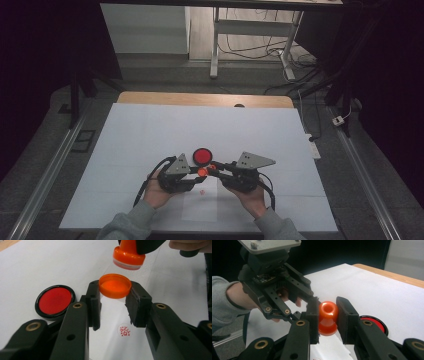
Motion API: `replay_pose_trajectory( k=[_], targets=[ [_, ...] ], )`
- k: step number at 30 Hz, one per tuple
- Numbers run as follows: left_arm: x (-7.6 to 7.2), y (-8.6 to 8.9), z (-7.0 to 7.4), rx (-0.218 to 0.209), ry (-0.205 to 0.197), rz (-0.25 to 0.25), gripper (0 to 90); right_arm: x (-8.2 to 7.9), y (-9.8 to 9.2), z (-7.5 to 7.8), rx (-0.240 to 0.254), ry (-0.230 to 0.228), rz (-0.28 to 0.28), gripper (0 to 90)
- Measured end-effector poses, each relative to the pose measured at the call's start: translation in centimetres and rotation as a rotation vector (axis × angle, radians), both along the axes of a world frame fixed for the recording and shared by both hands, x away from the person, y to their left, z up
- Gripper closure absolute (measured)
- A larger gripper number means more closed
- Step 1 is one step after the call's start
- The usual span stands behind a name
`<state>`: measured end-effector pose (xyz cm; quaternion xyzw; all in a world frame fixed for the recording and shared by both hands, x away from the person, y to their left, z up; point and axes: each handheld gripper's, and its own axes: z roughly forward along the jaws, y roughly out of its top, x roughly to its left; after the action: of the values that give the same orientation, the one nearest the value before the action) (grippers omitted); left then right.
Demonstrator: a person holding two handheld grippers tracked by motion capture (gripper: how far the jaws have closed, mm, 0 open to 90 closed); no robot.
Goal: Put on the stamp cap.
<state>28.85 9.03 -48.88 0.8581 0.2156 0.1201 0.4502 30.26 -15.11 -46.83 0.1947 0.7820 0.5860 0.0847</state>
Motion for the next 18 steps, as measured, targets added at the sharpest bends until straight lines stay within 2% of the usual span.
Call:
replay_pose_trajectory(
  k=[18],
  targets=[
    [-0.16,-0.66,-0.17,0.010,0.002,-0.019,65.3,-0.14,0.52,-0.29,-0.010,0.012,0.022,72.4]
  ],
)
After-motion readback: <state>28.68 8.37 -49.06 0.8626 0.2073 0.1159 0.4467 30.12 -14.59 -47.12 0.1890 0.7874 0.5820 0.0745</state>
